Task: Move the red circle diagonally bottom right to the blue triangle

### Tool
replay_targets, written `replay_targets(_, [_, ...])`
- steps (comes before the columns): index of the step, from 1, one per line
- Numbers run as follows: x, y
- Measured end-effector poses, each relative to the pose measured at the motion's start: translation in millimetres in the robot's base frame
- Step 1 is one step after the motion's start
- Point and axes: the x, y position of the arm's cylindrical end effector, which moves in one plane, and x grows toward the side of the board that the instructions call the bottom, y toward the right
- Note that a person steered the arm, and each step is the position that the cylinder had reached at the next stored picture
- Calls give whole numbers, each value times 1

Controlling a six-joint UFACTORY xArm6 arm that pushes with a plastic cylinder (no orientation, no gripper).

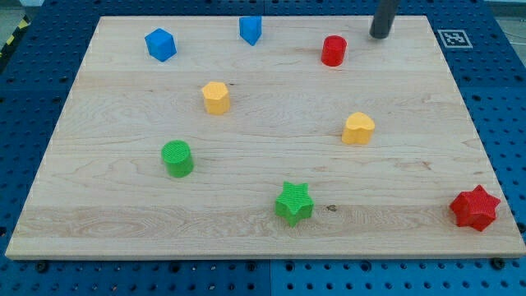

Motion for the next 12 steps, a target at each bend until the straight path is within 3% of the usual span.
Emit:
replay_targets(2, [0, -43])
replay_targets(8, [7, -59])
replay_targets(10, [7, -88])
replay_targets(12, [30, -93])
